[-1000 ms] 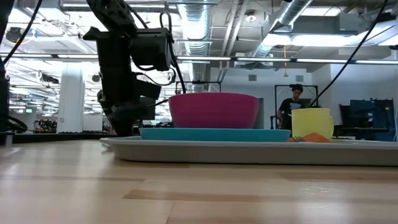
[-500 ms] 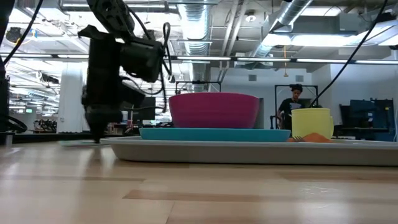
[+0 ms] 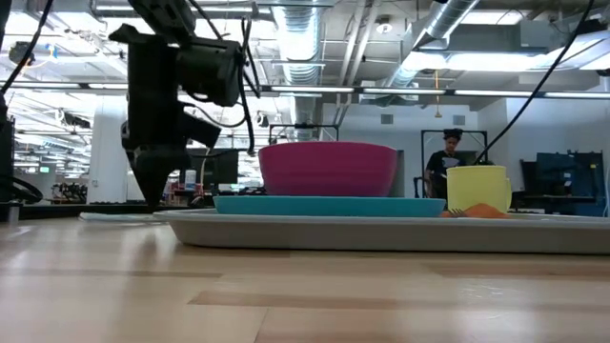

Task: Set up tray
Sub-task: Put the blue patterned knife on the brown napkin to the right of the purple fork

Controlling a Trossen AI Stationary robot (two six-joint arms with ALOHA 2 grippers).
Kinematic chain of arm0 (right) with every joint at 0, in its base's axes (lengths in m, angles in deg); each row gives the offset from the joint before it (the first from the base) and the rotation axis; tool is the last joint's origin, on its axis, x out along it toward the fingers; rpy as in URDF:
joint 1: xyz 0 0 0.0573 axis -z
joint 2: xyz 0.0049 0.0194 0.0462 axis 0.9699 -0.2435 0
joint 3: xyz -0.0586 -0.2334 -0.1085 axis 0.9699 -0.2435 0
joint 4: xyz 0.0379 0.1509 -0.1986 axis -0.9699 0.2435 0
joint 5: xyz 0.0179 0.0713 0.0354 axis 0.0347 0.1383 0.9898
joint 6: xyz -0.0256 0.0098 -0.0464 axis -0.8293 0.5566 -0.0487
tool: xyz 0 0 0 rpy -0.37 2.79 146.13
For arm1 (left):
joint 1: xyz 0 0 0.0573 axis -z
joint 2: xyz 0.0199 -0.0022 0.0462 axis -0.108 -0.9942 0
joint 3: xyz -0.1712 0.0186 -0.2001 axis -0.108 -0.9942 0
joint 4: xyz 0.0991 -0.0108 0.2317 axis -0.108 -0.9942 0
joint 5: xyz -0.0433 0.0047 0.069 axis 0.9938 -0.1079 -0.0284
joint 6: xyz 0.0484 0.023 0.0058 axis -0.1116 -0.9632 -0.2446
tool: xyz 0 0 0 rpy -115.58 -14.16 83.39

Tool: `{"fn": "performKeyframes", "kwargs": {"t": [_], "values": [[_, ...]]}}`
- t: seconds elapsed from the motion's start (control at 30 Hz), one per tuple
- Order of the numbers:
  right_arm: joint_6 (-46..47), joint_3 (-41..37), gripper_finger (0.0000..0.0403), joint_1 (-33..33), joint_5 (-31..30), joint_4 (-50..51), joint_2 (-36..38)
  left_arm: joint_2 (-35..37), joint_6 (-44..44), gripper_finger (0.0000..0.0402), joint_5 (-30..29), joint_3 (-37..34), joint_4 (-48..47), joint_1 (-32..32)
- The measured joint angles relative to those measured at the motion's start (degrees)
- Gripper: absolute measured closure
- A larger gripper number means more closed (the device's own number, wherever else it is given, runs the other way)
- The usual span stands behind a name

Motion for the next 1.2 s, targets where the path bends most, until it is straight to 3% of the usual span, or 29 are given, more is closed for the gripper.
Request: {"fn": "performKeyframes", "kwargs": {"t": [0.27,0.53,0.63,0.77,0.93,1.2], "values": [[-0.02,0.00,0.0403,0.00,0.00,-0.02,-0.01,0.35,1.34,0.0287,0.29,-6.86,7.91,-1.33],[0.00,0.00,0.0403,0.00,0.00,-0.20,-0.01,0.50,-1.70,0.0290,-0.04,-9.23,11.72,-1.68],[-0.01,0.00,0.0403,0.00,0.00,-0.27,-0.02,0.45,-2.86,0.0312,0.22,-9.27,11.96,-1.64],[-0.06,0.00,0.0403,0.00,-0.04,-0.92,-0.02,0.37,-3.40,0.0378,1.13,-9.18,12.39,-1.62],[-2.48,-0.02,0.0403,0.22,-0.02,-6.11,0.00,1.39,-2.26,0.0382,-0.74,-7.21,10.16,-0.68],[-7.06,0.00,0.0398,2.18,0.00,-13.16,-0.01,16.13,-1.33,0.0401,-6.42,-4.01,8.37,3.07]]}}
